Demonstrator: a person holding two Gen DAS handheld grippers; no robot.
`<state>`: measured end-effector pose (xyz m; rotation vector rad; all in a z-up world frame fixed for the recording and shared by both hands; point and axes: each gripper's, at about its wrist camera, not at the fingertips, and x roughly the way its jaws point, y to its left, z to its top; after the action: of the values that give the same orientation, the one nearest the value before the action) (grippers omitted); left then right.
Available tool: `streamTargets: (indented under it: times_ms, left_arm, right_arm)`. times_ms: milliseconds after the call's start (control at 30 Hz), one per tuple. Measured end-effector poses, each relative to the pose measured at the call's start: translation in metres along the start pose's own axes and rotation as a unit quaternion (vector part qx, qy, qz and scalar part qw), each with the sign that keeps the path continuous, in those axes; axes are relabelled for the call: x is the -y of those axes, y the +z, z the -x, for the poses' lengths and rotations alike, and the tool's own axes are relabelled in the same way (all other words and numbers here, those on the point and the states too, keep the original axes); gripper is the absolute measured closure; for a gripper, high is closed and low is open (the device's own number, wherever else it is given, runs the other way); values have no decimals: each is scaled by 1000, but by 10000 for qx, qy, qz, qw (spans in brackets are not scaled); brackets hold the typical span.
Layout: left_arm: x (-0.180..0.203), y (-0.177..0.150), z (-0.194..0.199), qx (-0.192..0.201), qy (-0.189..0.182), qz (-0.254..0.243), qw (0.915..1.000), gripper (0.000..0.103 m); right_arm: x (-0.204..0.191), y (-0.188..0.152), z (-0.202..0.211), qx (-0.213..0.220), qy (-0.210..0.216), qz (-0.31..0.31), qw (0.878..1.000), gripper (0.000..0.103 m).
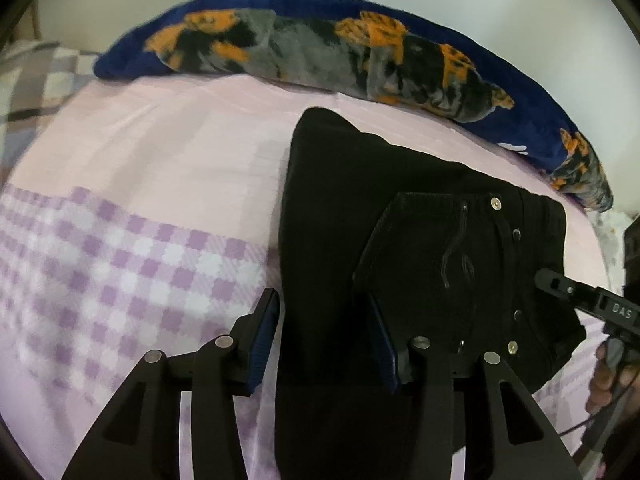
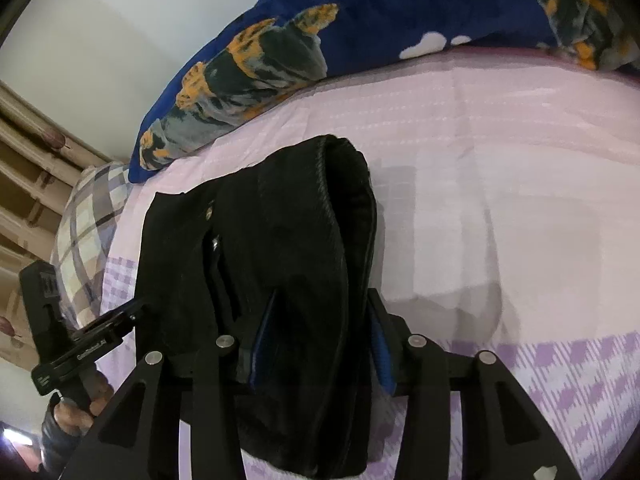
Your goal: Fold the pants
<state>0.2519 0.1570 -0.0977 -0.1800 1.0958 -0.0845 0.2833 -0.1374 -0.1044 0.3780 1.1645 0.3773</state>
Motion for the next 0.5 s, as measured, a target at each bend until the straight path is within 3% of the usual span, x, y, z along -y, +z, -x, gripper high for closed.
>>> streamTargets:
  times_ms: [167,333,500]
  left_arm:
    - [10,-23,24,158,318,-86,9993,57]
    - [19,-51,34,58,509,-171,9985,57]
    - [18,-70,39,142,621,-146,9979,56]
  right_arm:
    - [-5,-19,21,133,-55,-8,9999,59]
    - [-10,-46,40,242,-176,64,9995,56]
    - [-7,-67,48,343,-351,125,9987,47]
